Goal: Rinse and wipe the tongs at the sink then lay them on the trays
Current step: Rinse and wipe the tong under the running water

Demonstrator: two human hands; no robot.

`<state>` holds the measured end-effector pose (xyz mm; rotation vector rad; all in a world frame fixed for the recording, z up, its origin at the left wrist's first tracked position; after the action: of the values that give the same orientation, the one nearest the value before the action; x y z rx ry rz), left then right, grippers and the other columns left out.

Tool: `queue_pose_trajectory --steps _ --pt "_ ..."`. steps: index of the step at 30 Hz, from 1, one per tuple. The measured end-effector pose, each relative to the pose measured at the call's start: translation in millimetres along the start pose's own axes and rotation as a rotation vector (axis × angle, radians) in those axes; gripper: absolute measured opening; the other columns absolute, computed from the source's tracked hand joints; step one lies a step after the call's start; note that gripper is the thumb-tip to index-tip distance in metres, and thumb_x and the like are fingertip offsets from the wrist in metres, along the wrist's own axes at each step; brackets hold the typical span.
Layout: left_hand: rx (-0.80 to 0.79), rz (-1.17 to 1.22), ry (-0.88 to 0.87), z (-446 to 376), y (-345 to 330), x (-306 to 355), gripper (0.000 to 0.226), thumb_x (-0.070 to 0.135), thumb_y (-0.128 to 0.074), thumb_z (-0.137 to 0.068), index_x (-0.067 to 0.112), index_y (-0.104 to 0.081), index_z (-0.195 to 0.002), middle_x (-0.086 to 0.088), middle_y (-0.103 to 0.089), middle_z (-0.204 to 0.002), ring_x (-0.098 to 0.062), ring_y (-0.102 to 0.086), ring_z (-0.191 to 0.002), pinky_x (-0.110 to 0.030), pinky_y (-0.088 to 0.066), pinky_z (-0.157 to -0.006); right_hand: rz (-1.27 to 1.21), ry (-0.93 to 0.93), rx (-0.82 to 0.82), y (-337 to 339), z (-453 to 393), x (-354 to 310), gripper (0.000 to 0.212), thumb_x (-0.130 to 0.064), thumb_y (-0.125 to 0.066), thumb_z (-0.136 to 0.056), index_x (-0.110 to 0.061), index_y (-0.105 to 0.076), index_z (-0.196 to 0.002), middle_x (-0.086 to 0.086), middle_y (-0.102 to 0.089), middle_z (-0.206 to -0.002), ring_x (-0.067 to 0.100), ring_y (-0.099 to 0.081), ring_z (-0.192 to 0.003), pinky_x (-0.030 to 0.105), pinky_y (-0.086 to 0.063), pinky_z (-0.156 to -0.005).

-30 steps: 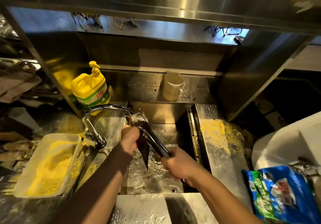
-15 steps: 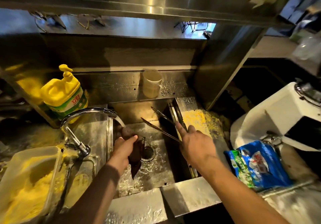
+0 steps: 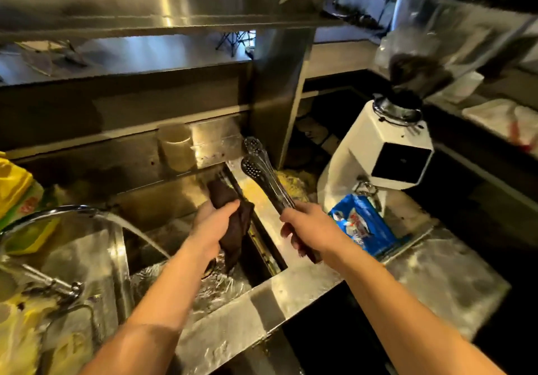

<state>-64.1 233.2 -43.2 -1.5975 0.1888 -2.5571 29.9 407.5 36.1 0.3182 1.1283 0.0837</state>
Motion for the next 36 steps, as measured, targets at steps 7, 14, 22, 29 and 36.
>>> queue_pose_trajectory --steps 7,14,22,29,36 --pt "-0.292 -0.102 -0.025 63 -168 -10 0.007 0.014 -0.072 -0.086 0.016 -0.074 -0.080 -0.006 -0.076 -0.074 -0.023 -0.070 -0.068 -0.036 -0.055 -0.075 -0.013 0.081 0.208 136 66 27 0.015 -0.022 -0.051 -0.080 -0.023 -0.052 -0.066 0.004 -0.063 -0.063 0.019 -0.045 -0.039 0.020 -0.035 -0.035" --pt "-0.620 -0.223 -0.086 157 -336 -50 0.008 0.006 -0.065 -0.090 0.011 -0.071 -0.088 -0.008 -0.074 -0.072 -0.024 -0.067 -0.067 -0.035 -0.055 -0.070 -0.120 0.048 0.397 270 151 83 0.007 -0.025 -0.052 -0.081 -0.021 -0.056 -0.078 -0.003 -0.064 -0.063 0.013 -0.049 -0.042 0.020 -0.037 -0.036" --pt "-0.897 -0.302 -0.032 282 -495 -114 0.008 0.014 -0.067 -0.090 0.012 -0.072 -0.097 -0.015 -0.077 -0.090 -0.029 -0.074 -0.083 -0.042 -0.058 -0.079 -0.477 -0.055 0.661 402 258 161 0.025 -0.027 -0.050 -0.093 -0.014 -0.055 -0.114 0.001 -0.061 -0.064 0.014 -0.045 -0.044 0.023 -0.036 -0.038" --pt "-1.107 -0.434 -0.040 371 -579 -157 0.006 0.018 -0.068 -0.090 0.017 -0.074 -0.092 -0.006 -0.079 -0.084 -0.023 -0.074 -0.081 -0.032 -0.057 -0.072 -0.902 0.020 0.717 485 333 200 0.038 -0.043 -0.044 -0.094 -0.018 -0.057 -0.120 0.007 -0.055 -0.066 0.015 -0.043 -0.044 0.025 -0.036 -0.036" --pt "-1.249 -0.508 0.059 420 -621 -201 0.016 0.021 -0.067 -0.091 0.015 -0.072 -0.106 -0.012 -0.078 -0.099 -0.032 -0.074 -0.096 -0.048 -0.057 -0.093 -0.914 -0.107 1.080 578 405 253 0.037 -0.031 -0.034 -0.094 -0.009 -0.059 -0.108 0.009 -0.056 -0.061 0.018 -0.045 -0.041 0.023 -0.038 -0.035"
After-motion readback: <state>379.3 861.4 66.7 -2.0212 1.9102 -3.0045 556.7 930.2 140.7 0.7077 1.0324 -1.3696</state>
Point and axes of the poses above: each hand's wrist, its own z-axis away from the middle knuckle, its own y-axis out of the back of the hand, x = y × z, the point moved 6 cm from there along -z, towards the middle knuckle
